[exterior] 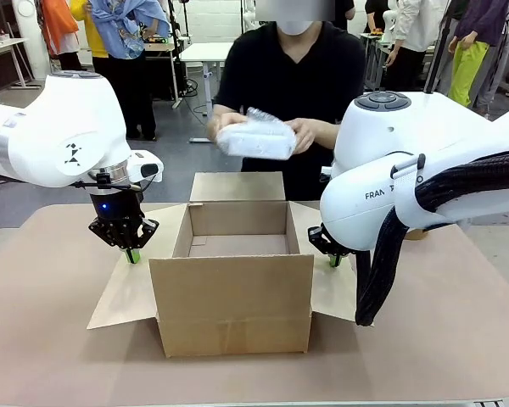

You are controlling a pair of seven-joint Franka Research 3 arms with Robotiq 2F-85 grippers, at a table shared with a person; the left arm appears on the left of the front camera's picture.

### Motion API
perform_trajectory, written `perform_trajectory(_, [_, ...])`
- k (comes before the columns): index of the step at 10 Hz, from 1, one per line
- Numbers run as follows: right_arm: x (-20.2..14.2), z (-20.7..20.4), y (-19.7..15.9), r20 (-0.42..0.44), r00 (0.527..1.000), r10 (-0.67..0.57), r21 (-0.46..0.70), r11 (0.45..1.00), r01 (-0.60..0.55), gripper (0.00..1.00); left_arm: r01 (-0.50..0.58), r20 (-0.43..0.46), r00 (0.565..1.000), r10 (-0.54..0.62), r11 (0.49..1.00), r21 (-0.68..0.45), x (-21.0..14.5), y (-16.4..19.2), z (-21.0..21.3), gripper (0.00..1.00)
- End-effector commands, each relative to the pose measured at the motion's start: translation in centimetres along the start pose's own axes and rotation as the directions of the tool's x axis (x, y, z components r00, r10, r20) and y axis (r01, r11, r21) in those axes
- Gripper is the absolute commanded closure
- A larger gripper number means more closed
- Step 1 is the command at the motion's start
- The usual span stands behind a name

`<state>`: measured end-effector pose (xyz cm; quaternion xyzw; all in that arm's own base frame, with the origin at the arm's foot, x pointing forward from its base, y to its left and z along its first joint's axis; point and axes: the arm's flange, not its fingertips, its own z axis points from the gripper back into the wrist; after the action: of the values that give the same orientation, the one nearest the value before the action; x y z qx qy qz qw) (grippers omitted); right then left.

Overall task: Wrap the clocks to prevent damage.
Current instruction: Once the human has placed the objects inside and stepped back, release both hands from the side flaps of the Package Box.

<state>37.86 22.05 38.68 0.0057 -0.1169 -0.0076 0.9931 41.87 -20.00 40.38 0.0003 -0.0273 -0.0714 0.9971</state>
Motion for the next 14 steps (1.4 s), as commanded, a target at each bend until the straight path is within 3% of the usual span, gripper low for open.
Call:
perform_trajectory(1, [-0.08, -0.24, -0.05, -0.004, 1.000, -0.003, -0.003, 1.000, 0.003, 0.99, 0.004, -0.002, 1.000, -0.004, 1.000, 0.004, -0.04, -0.02, -0.05, 1.00])
perform_trajectory(14, [-0.08, -0.24, -0.05, -0.004, 1.000, -0.003, -0.003, 1.000, 0.003, 0.99, 0.004, -0.002, 1.000, -0.004, 1.000, 0.004, -0.04, -0.02, -0.05, 1.00])
